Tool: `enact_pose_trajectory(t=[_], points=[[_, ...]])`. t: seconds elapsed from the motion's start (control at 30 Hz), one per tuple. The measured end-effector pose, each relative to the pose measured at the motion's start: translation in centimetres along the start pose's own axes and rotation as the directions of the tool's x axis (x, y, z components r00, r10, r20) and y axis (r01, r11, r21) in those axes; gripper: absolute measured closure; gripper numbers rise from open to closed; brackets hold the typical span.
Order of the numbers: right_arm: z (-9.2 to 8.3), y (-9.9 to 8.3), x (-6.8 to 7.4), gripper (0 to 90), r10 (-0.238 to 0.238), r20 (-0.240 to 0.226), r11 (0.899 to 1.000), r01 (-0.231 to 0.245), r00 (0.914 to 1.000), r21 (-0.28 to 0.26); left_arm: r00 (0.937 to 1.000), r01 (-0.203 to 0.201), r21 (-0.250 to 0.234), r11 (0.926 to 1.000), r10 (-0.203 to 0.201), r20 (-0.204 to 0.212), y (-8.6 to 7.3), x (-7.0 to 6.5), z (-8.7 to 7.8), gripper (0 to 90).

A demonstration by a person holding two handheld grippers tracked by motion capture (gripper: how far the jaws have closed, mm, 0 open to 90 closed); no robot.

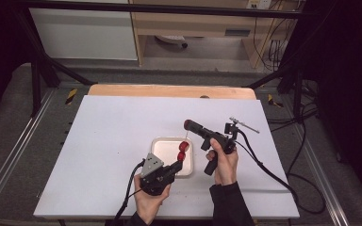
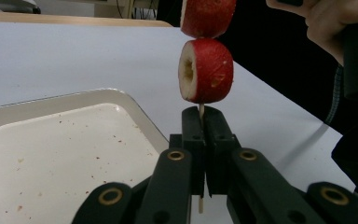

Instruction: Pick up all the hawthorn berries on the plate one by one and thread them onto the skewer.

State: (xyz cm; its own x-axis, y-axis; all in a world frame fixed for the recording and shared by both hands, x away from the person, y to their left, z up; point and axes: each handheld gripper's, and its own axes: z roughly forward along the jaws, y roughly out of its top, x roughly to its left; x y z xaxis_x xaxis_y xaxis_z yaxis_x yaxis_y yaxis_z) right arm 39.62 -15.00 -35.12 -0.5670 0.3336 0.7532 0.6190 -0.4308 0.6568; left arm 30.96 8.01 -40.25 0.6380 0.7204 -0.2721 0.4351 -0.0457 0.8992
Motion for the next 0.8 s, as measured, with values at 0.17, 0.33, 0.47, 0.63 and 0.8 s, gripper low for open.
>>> enact_pose_trajectory(t=[0.17, 0.33, 0.47, 0.63, 0.8], points=[[0.1, -0.1, -0.1, 61.8, -0.003, 0.003, 1.0, 0.003, 1.0, 0.006, 1.0, 0.0, 0.0, 1.0, 0.0, -0.001, 0.1, 0.1, 0.0, 88.2], [0.3, -0.5, -0.2, 61.8, -0.009, 0.007, 1.0, 0.009, 0.9999, 0.024, 0.9996, 0.028, -0.003, 0.9996, -0.028, 0.01, 0.2, 0.3, -0.1, 88.1], [0.4, -0.9, -0.3, 61.9, -0.05, 0.012, 0.998, 0.05, 0.9987, 0.027, 0.9984, 0.057, 0.009, 0.9984, -0.057, 0.005, 0.2, 0.4, 0.0, 88.2], [0.3, -1.4, -0.1, 61.9, -0.093, 0.015, 0.996, 0.093, 0.9955, 0.014, 0.9975, 0.07, 0.009, 0.9975, -0.07, 0.007, 0.0, 0.3, 0.1, 88.2], [0.2, -1.4, 0.1, 61.9, -0.094, 0.014, 0.996, 0.094, 0.9954, 0.007, 0.996, 0.088, -0.016, 0.996, -0.088, 0.012, -0.1, 0.4, -0.1, 88.1]])
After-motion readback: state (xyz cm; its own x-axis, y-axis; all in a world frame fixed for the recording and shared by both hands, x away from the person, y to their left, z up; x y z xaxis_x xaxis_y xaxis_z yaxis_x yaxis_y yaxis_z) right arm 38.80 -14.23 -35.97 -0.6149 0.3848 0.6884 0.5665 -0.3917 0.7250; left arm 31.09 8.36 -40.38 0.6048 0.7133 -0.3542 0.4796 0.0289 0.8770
